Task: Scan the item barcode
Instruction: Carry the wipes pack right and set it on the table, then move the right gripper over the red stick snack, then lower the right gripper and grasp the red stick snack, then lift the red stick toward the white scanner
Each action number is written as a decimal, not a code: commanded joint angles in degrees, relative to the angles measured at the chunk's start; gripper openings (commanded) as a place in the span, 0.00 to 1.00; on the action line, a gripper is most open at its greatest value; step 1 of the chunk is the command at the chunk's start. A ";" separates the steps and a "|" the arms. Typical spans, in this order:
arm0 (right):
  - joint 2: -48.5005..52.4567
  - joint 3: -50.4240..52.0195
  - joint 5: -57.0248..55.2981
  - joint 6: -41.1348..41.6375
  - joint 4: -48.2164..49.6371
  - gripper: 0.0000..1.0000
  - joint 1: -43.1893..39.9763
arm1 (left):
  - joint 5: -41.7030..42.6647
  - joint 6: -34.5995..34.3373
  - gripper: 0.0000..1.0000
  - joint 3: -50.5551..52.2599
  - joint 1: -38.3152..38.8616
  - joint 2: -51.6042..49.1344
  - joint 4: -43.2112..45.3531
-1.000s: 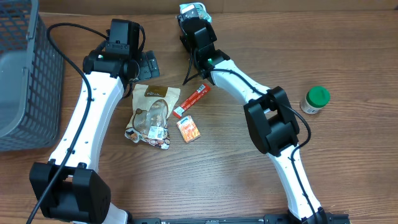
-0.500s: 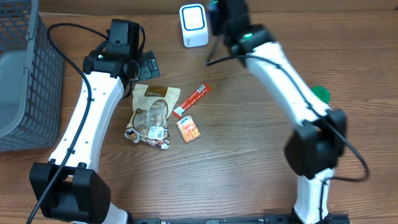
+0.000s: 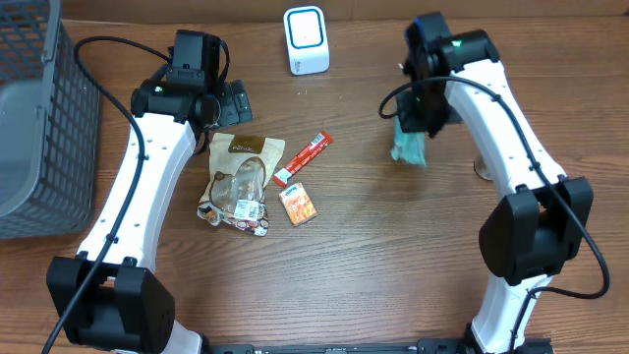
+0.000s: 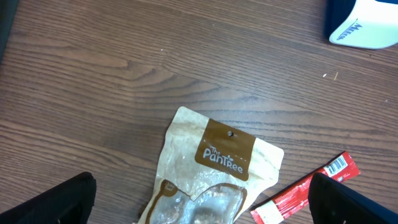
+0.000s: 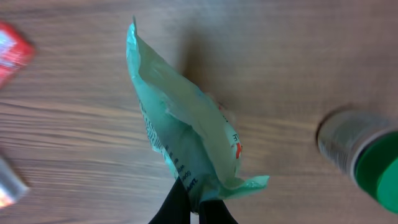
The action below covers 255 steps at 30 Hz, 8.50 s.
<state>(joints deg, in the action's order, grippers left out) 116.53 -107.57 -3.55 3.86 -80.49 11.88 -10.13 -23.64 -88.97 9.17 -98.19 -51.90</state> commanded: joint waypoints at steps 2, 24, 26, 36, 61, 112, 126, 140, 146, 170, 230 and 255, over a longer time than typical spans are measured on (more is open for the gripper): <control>-0.31 4.24 0.68 0.22 1.81 0.04 -3.56 | -0.37 -0.37 1.00 -0.76 0.17 0.07 0.07; -0.24 14.67 18.51 10.01 17.66 0.69 1.44 | -0.37 -0.37 1.00 -0.76 0.17 0.07 0.07; -0.24 15.87 18.49 11.69 19.30 0.69 4.22 | -0.37 -0.37 1.00 -0.76 0.17 0.07 0.07; -0.11 26.97 18.45 20.76 32.92 0.69 20.50 | -0.37 -0.37 1.00 -0.76 0.17 0.07 0.07; -3.65 25.75 7.74 33.66 51.34 0.04 26.40 | -0.37 -0.37 1.00 -0.76 0.17 0.07 0.07; -8.41 23.52 4.72 14.49 19.19 0.30 12.22 | -0.37 -0.37 1.00 -0.76 0.17 0.07 0.07; -8.28 33.22 7.76 13.77 24.15 0.34 11.63 | -0.37 -0.37 1.00 -0.76 0.17 0.07 0.07; -8.17 35.32 8.13 14.08 29.14 0.34 11.67 | -0.37 -0.37 1.00 -0.76 0.17 0.07 0.07; -8.13 35.32 8.04 14.08 29.49 0.34 11.67 | -0.37 -0.37 1.00 -0.76 0.17 0.07 0.07; -8.13 43.98 5.77 13.62 37.81 0.04 11.61 | -0.37 -0.37 1.00 -0.76 0.17 0.07 0.07; -43.39 37.35 39.63 -39.28 15.52 0.04 11.63 | -0.37 -0.37 1.00 -0.76 0.17 0.07 0.07; -43.65 37.38 31.28 -29.88 21.42 0.04 11.61 | -0.37 -0.37 1.00 -0.76 0.17 0.07 0.07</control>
<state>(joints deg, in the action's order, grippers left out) 71.96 -68.99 34.22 -35.66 -62.81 23.66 -10.13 -23.64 -88.97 9.17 -98.19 -51.90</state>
